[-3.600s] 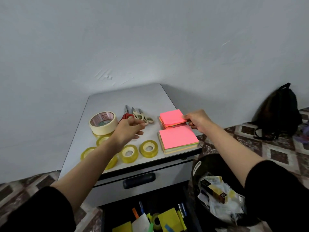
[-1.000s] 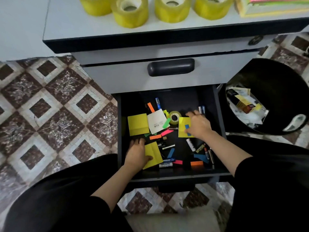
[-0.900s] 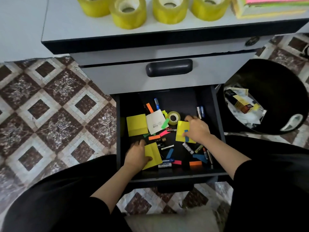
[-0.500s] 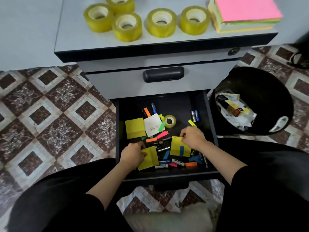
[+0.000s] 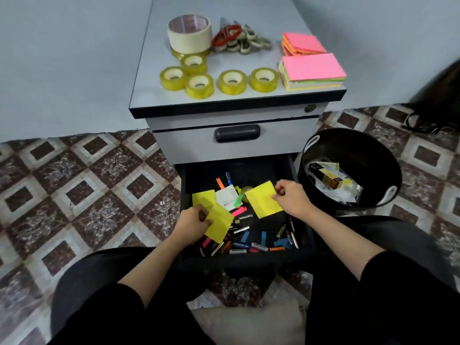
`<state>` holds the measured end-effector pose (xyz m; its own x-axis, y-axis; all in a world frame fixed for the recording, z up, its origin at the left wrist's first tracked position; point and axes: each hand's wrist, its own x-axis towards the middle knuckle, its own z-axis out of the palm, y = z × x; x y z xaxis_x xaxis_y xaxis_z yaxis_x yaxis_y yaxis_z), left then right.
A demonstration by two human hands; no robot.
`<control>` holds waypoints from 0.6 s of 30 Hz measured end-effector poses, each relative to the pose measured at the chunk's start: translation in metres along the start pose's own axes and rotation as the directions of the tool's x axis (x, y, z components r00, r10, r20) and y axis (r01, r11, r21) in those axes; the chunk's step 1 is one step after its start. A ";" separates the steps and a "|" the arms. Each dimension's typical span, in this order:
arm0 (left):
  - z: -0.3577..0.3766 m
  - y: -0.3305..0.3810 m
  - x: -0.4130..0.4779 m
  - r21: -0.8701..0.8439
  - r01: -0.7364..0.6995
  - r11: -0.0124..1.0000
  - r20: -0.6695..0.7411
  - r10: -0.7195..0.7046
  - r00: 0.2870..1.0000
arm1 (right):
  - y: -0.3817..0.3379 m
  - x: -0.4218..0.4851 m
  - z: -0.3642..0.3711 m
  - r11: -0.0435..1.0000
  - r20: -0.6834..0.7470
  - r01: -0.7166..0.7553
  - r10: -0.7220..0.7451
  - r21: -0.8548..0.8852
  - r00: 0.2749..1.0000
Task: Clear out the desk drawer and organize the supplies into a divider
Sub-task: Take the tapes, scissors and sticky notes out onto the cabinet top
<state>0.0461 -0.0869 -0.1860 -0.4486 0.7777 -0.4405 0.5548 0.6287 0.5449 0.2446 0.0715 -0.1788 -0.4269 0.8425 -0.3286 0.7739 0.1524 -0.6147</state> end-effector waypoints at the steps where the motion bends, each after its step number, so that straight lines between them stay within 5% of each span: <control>1: -0.002 0.002 -0.002 -0.064 0.013 0.998 -0.003 -0.013 1.000 | -0.002 -0.004 -0.004 0.999 0.009 -0.020 0.020 0.039 1.000; 7: -0.020 0.030 -0.018 -0.420 0.048 0.906 0.002 -0.052 0.999 | -0.012 -0.026 -0.032 0.900 0.095 -0.146 0.117 0.412 0.989; 18: -0.086 0.118 -0.035 -0.789 -0.012 0.614 0.033 0.062 0.998 | -0.050 -0.045 -0.130 0.459 0.108 -0.104 0.017 0.882 0.994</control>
<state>0.0668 -0.0404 -0.0448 -0.3899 0.8149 -0.4289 -0.2069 0.3764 0.9031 0.2858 0.0928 -0.0401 -0.4619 0.7840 -0.4148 -0.0129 -0.4735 -0.8807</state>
